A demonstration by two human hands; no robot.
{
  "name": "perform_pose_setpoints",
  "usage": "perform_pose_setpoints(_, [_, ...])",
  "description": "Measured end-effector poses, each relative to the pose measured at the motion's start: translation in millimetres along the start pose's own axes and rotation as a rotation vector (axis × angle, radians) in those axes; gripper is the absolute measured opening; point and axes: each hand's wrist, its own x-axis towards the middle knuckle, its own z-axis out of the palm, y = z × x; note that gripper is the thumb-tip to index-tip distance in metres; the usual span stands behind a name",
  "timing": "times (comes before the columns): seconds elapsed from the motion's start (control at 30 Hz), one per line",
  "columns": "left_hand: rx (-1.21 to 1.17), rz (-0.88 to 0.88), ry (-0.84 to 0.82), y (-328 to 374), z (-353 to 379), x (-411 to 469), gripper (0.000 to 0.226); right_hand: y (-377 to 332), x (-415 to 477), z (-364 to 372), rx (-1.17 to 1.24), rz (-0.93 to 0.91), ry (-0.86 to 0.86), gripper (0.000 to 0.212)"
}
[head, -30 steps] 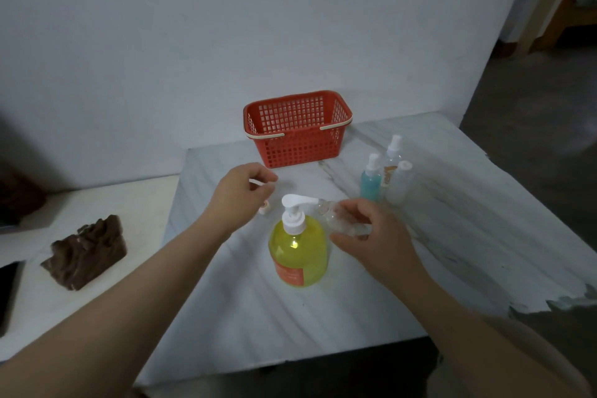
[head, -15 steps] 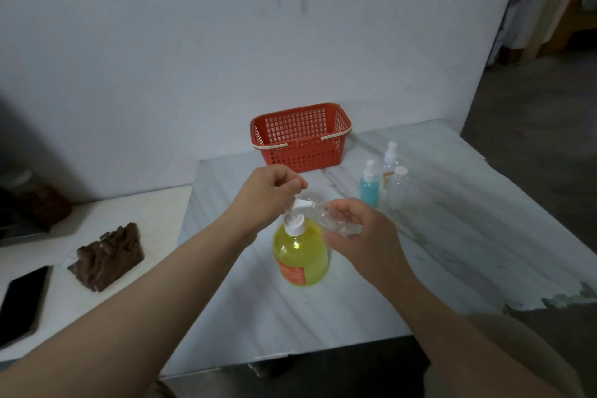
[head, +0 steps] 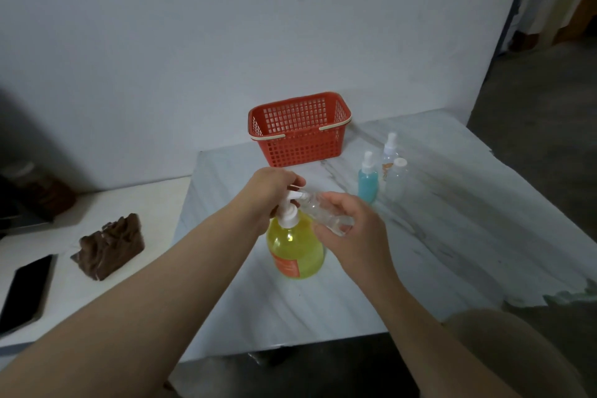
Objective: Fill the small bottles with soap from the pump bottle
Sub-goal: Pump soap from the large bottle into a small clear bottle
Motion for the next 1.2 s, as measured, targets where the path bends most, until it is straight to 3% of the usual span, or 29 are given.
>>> perform_pose_setpoints(0.1, [-0.047, -0.055, -0.003, -1.0, -1.2, 4.1, 0.019, 0.6, 2.0, -0.2, 0.011, -0.01, 0.004, 0.041])
perform_pose_setpoints(0.23, [0.104, 0.089, 0.022, -5.1, 5.6, 8.7, 0.028, 0.0, 5.9, -1.5, 0.005, -0.042, 0.016, 0.049])
perform_pose_setpoints(0.4, [0.109, 0.122, 0.07, -11.6, 8.0, 15.7, 0.039, 3.2, 7.5, -4.4, -0.007, -0.066, 0.005, 0.052])
perform_pose_setpoints(0.97, [0.04, 0.161, 0.118, -17.5, 14.0, 17.0, 0.04, 4.7, 6.0, -3.9, -0.03, -0.053, -0.003, 0.05])
perform_pose_setpoints(1.2, [0.056, 0.16, 0.032, -5.5, 3.6, 9.0, 0.036, -1.5, 4.4, -8.2, 0.006, -0.098, 0.017, 0.044])
